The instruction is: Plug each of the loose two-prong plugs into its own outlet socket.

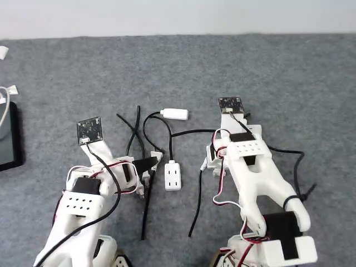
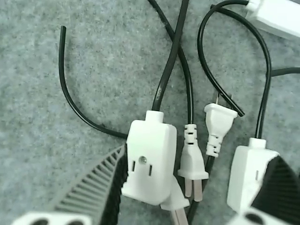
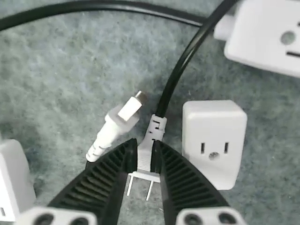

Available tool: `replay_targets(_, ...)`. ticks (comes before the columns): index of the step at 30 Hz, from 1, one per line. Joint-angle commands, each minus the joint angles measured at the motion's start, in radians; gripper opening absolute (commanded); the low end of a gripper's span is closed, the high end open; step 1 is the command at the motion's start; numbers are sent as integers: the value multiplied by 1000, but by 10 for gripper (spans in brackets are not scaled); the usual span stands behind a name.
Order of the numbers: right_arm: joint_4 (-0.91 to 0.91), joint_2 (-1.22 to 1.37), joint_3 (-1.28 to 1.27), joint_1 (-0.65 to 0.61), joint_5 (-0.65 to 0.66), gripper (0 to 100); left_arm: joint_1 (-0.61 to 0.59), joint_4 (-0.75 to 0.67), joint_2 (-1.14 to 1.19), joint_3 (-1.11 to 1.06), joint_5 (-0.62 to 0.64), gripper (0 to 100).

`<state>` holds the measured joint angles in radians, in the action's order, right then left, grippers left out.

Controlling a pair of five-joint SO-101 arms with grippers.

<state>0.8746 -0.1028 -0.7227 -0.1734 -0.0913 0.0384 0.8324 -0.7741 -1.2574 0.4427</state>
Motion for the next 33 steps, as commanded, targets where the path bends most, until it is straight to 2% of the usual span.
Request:
replay_targets(1,16,-7,71,42,23,72,8,-29,-11,4,-11,415)
replay_targets(6,16,2,78,51,109,72,8,-29,-12,4,-11,415)
replay_targets(15,27,84,140,48,106,73,8,-29,-12,4,-11,415)
replay_targets(23,88,142,198,-13,66,73,8,-29,-12,4,-12,415)
replay_targets(33,173,257,302,12,51,73,8,-29,-12,4,-44,415)
